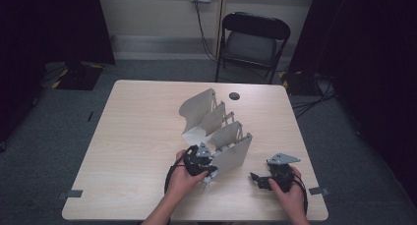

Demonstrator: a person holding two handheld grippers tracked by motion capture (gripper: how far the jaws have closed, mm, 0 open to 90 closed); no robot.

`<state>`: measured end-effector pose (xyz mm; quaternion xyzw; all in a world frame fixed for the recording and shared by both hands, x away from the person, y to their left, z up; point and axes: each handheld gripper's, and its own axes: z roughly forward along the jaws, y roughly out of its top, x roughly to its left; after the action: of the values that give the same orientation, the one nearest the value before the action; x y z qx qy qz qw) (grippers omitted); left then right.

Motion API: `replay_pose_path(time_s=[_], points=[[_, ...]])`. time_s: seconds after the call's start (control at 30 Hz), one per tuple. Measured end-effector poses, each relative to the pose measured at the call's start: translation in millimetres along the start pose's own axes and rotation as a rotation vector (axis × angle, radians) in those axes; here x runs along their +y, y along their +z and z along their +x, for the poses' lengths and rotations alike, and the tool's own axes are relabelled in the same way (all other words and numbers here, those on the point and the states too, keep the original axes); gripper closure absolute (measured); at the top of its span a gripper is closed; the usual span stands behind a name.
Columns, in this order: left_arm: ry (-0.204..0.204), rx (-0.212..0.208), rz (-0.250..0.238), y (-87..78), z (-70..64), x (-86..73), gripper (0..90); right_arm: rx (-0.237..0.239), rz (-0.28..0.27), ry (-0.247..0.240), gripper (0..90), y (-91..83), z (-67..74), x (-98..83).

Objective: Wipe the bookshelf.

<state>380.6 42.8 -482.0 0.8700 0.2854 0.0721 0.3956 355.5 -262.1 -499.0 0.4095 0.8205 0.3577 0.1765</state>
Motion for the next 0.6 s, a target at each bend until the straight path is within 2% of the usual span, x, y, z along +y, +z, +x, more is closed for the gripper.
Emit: replay_pose_path(time_s=[0.23, 0.43, 0.5, 0.6], points=[[-0.026, -0.038, 0.018, -11.2, 0.0, -7.3, 77.0, 0.000, 0.000, 0.000, 13.7, 0.0, 0.0, 0.0], [-0.013, -0.047, 0.021, -21.3, -0.9, -12.7, 77.1, 0.000, 0.000, 0.000, 13.7, 0.0, 0.0, 0.0], [-0.008, -0.044, 0.020, -21.7, -1.2, -12.3, 77.0, 0.000, 0.000, 0.000, 13.7, 0.0, 0.0, 0.0], [-0.015, -0.044, -0.007, -19.5, -1.0, -8.9, 77.0, 0.000, 0.000, 0.000, 13.6, 0.0, 0.0, 0.0]])
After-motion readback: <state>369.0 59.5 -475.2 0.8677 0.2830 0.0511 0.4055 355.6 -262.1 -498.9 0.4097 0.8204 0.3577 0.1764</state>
